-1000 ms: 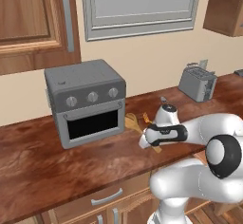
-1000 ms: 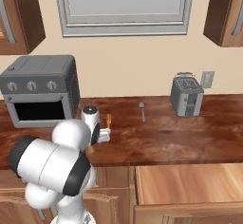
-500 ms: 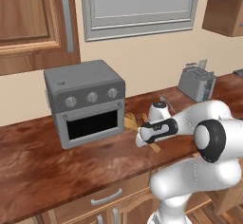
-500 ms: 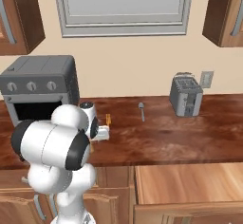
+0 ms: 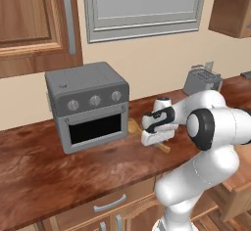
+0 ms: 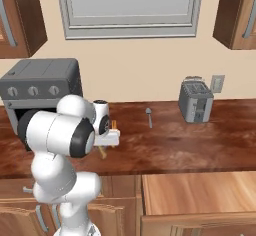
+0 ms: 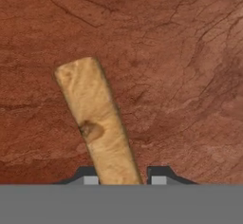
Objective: Organize the utensils by type. Pick up the wooden spoons from the counter and place them in the open cabinet. Then pick up the metallic utensils from the counter and place them in the open drawer.
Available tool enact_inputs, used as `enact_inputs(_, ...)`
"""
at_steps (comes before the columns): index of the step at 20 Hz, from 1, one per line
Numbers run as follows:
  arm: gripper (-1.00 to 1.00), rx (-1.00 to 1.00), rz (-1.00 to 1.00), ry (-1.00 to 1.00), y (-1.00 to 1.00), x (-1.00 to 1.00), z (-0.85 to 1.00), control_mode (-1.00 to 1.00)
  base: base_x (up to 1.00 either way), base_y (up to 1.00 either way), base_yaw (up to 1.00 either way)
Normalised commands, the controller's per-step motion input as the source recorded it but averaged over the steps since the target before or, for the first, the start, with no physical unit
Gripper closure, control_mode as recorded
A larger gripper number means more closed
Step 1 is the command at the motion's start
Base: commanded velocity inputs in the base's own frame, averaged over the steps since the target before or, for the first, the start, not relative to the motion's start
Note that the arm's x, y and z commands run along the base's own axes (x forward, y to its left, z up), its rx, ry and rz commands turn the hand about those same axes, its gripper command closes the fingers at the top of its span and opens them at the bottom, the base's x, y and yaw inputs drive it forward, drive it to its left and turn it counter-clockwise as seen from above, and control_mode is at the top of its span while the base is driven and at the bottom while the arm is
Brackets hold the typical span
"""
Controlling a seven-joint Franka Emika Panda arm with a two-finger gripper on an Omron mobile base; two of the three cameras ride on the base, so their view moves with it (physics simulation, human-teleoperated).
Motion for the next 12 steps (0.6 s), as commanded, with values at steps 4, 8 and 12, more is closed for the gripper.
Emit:
enact_inputs(4,1.00,0.10,-0.08,-0.15,0.00,-0.82,-0.28,-1.00,0.00,0.00,0.00)
enact_inputs(8,1.00,0.09,-0.04,-0.29,0.00,-0.85,0.00,-1.00,0.00,0.00,0.00)
enact_inputs(12,1.00,0.08,0.00,-0.48,0.00,-0.66,0.67,-1.00,0.00,0.00,0.00)
